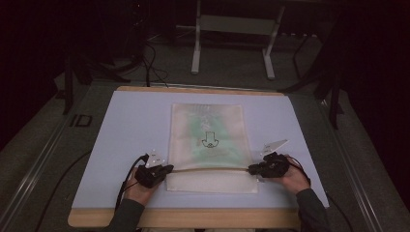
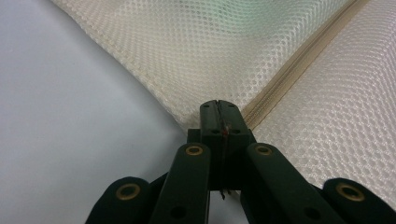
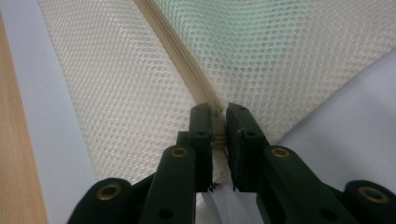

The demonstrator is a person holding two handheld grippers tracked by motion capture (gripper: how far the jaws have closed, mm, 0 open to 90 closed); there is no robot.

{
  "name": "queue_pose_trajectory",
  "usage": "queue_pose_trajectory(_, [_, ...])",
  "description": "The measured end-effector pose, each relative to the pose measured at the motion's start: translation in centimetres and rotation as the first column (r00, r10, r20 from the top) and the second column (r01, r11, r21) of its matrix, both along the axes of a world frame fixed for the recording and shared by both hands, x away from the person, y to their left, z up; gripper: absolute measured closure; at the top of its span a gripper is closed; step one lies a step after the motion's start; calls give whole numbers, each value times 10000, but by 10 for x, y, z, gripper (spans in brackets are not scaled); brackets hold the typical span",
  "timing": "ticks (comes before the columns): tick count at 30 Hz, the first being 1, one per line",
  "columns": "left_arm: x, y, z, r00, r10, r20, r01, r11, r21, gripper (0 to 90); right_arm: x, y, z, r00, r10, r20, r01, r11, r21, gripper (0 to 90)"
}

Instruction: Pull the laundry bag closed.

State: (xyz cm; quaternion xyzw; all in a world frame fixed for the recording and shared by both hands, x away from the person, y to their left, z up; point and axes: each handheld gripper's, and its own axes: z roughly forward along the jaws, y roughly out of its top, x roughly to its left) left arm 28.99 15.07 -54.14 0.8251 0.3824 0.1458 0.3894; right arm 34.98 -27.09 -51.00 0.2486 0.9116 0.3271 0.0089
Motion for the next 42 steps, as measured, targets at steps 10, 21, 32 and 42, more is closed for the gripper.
queue_pose_trajectory(10, [0, 0, 0, 10000, 2, 7, -2, 10000, -1, 895, 3, 3, 1, 9994, -324, 109, 322, 9993, 192, 709])
queue_pose_trajectory(21, [0, 0, 0, 10000, 2, 11, -2, 10000, 11, 895, 5, 14, 3, 9998, -131, 150, 126, 9994, 316, 710])
queue_pose_trajectory(32, [0, 0, 0, 10000, 5, 14, -5, 10000, 13, 895, 5, 24, 4, 9996, -58, 285, 43, 9986, 519, 716])
queue_pose_trajectory(42, [0, 0, 0, 10000, 11, 26, -11, 10000, 12, 895, 5, 34, 6, 9991, 113, 406, -142, 9972, 735, 715])
